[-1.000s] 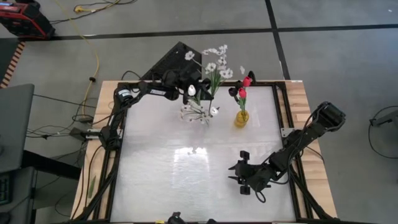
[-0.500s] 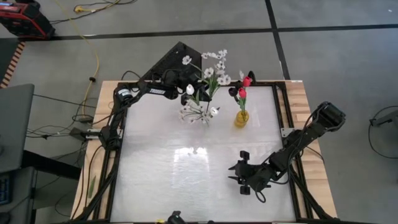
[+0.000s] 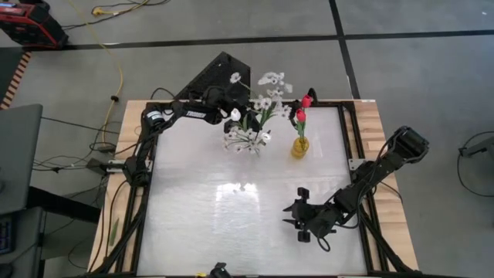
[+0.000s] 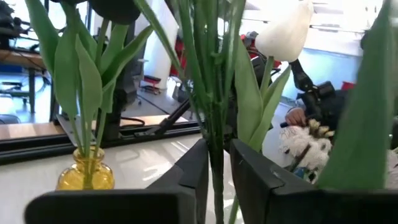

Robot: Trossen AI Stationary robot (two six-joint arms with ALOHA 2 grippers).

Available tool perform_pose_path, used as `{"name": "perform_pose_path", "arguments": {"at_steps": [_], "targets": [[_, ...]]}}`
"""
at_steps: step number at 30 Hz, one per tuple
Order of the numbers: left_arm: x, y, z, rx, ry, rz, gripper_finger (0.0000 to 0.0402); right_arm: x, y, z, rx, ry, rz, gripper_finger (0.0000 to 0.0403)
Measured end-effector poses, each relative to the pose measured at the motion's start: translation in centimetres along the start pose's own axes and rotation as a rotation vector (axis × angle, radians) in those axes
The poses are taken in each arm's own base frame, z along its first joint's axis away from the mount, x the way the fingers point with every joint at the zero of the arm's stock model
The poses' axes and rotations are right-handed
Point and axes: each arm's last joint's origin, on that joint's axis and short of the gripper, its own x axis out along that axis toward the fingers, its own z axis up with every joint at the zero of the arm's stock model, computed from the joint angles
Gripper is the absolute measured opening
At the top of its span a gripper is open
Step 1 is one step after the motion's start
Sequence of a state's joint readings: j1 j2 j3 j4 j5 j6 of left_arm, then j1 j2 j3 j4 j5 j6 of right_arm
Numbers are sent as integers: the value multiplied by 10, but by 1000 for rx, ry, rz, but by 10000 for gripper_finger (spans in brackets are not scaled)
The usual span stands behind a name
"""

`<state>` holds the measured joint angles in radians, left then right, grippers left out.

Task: Sort flowers into vase by color
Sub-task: Put the white flower into the transparent vase

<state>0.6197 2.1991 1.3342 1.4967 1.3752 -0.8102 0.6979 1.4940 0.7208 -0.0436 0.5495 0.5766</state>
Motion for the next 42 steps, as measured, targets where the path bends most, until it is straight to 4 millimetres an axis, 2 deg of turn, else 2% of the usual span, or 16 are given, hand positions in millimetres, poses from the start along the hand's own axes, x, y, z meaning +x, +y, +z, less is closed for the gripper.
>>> {"name": "perform_pose_path", "arguments": {"at_steps": [8,18,21,26,30,38,42], "targets": [[-2,3,-2,27,1,17,89,0,0,1,4,-6,4,180],[-6,3,-1,31,14,8,93,0,0,0,-10,1,-2,180],[-6,3,-1,38,12,9,76,1,-2,1,-9,1,-6,180],[-7,3,-1,47,8,15,10,2,-3,2,-4,1,-12,180],[-9,4,1,40,6,20,5,2,-3,2,-16,1,-10,180],[-9,8,25,62,3,10,2,3,-4,2,-15,2,-13,180],[-7,7,23,62,16,-5,1,3,-4,2,-15,3,-10,180]]}}
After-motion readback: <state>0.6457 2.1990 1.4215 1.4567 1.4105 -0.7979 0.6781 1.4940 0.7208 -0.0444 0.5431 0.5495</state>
